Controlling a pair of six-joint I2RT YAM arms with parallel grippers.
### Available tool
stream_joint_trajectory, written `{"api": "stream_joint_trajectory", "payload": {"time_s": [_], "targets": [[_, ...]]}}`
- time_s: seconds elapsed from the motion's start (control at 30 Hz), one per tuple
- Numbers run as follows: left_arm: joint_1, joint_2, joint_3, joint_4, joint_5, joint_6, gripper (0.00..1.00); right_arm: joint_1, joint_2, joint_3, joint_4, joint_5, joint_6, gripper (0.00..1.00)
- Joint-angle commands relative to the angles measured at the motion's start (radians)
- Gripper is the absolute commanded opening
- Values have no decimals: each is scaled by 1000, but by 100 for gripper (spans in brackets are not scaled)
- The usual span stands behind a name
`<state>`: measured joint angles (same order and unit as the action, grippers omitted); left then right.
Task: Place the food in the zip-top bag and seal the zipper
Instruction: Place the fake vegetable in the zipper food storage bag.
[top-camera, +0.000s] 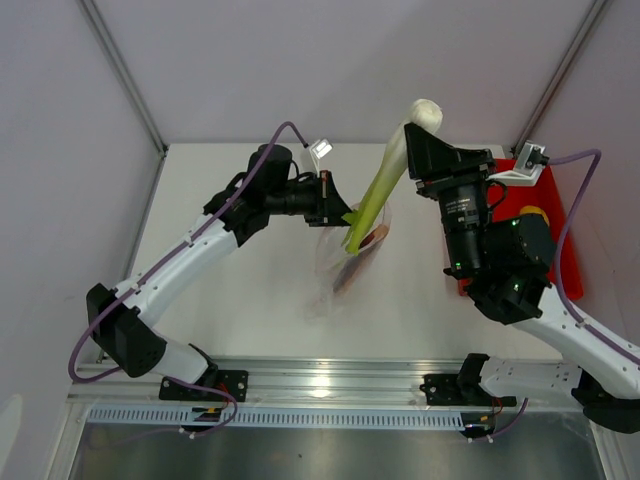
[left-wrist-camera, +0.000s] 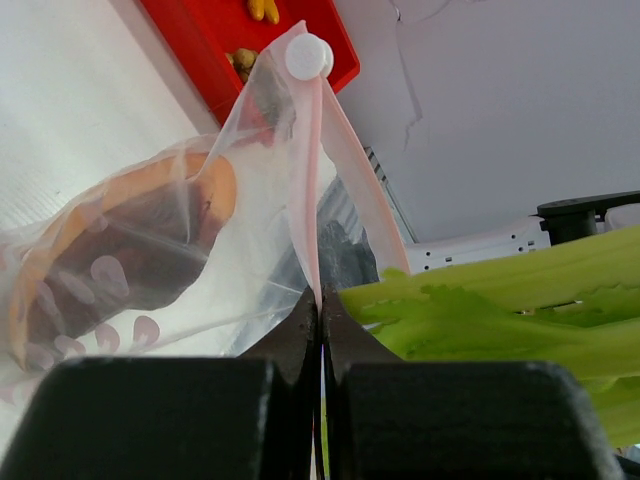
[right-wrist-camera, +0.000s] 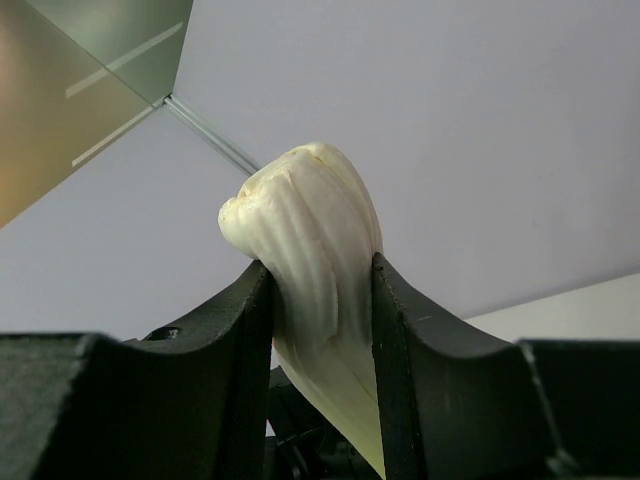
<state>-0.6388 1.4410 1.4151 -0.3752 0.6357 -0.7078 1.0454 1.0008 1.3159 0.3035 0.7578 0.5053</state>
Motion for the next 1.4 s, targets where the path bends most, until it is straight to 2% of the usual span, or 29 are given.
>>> {"api": "stream_joint_trajectory", "payload": {"time_s": [0.0, 0.47, 1.0, 1.37], "targets": [[7, -47, 1, 53, 33, -21, 1, 1, 4, 42, 83, 69, -14, 0], [-5, -50, -22, 71, 39, -28, 1, -34, 45, 89, 72, 106, 6, 0], [-13, -68, -28, 99, 16, -47, 1, -47, 87, 155, -115, 193, 139, 0], [-13, -85, -21, 102, -62, -58, 1, 5, 91, 151, -239, 218, 182, 0]]}}
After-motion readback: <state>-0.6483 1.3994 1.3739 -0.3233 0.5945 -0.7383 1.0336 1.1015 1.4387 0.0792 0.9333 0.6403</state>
